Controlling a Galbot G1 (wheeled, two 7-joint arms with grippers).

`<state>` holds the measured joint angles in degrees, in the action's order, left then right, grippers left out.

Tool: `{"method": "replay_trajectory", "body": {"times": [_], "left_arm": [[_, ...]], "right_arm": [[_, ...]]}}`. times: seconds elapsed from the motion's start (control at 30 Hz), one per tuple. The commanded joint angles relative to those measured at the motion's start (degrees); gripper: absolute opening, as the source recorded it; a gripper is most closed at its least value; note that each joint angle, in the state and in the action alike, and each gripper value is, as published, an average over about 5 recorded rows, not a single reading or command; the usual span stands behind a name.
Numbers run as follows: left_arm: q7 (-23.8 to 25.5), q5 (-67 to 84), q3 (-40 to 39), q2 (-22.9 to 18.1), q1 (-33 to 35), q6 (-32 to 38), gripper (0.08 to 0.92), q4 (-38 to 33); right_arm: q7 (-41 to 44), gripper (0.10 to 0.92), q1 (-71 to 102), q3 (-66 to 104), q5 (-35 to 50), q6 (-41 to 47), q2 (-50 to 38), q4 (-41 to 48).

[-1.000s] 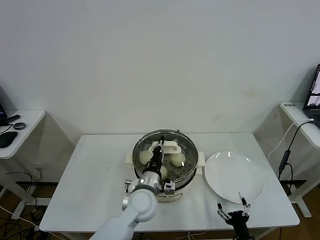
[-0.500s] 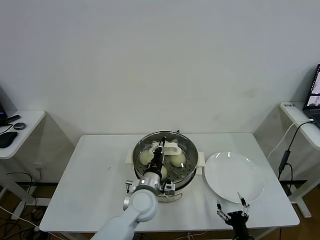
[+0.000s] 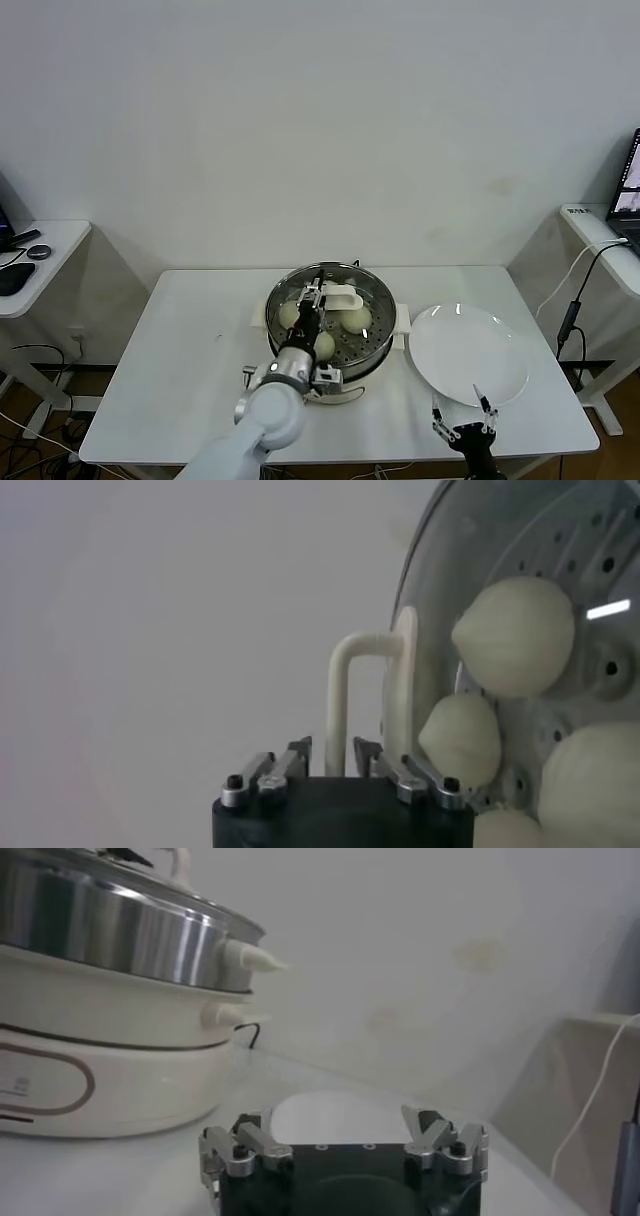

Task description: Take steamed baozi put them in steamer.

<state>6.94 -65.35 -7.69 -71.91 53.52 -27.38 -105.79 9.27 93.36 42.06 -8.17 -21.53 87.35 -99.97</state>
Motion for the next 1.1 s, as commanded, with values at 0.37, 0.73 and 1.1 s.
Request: {"method": "replay_trajectory", "body": {"times": [0.37, 0.73, 1.1], "left_arm": [[-14.1, 59.6, 24.4, 2.2, 36.8, 23.1, 0.809, -28.6], [-20.3, 76.6, 37.3, -4.8, 60.1, 40.8, 0.823, -23.6], [-16.6, 80.5, 37.8, -7.3, 60.4, 46.1, 0.823, -12.5]], "right_arm": [[0.2, 0.823, 0.9, 0.0, 0.0, 0.2, -0.1, -1.8], [4.5, 0.823, 8.1, -4.0, 11.7, 10.2, -7.8, -10.3], [3.2, 0.823, 11.7, -3.5, 16.5, 14.7, -10.6, -14.6]]}}
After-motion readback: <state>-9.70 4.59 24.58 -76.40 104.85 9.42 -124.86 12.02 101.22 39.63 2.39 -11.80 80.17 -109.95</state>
